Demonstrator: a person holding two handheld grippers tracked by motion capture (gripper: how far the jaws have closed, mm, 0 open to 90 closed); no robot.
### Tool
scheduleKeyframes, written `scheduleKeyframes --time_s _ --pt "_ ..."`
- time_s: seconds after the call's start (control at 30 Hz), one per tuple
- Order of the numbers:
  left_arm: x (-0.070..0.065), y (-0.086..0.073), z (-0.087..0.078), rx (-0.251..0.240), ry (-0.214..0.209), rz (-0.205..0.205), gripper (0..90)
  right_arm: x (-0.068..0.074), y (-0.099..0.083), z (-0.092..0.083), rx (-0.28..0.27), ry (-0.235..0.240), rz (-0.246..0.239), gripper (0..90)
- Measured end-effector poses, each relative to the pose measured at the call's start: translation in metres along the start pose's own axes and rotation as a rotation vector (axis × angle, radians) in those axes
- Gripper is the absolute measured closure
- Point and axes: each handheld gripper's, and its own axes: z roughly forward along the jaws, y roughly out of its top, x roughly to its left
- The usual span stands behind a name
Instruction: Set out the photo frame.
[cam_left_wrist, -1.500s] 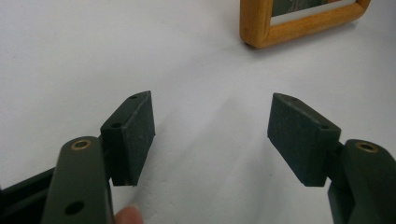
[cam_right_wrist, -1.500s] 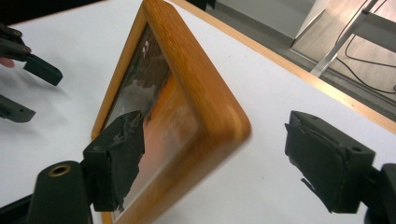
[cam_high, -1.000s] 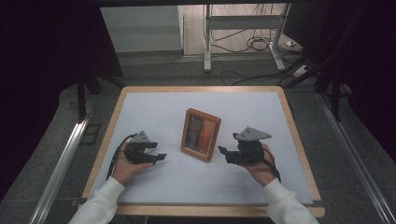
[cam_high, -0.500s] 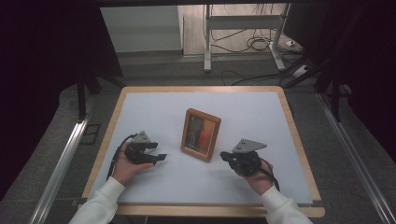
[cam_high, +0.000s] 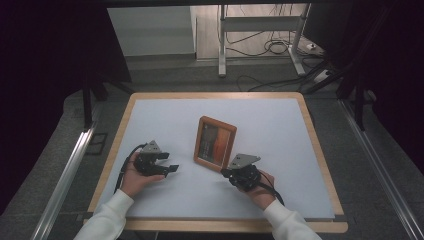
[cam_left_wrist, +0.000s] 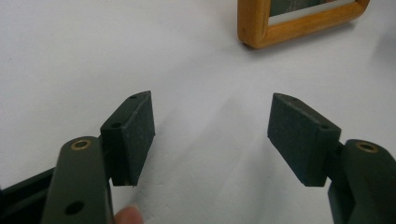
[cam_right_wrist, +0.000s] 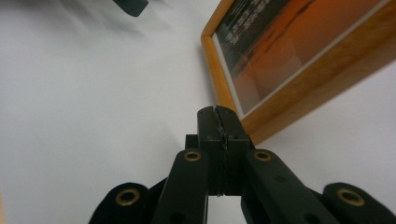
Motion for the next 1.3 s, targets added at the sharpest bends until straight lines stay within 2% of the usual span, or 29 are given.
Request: scheduleKeyframes --time_s 0.2,0.53,0.67,0.83,1.3 --pt "-0.001 0.0 0.0 0.0 -0.002 0.003 31.5 0.0 0.002 0.015 0.032 -0.01 -0.004 90.0" --pt "0.0 0.0 0.0 -0.002 0.003 0.004 31.5 -0.002 0.001 0.027 0.065 -0.03 -0.015 90.0" --pt "0.0 0.0 -0.001 -0.007 0.004 0.002 31.5 -0.004 0.001 0.029 0.068 -0.022 -0.004 90.0" --pt "-0.001 0.0 0.0 0.0 -0.001 0.006 31.4 -0.002 0.0 0.03 0.076 -0.036 -0.03 90.0" --pt "-0.001 0.0 -0.001 -0.004 0.001 0.008 31.5 -0.01 -0.003 0.029 0.08 -0.043 -0.016 90.0"
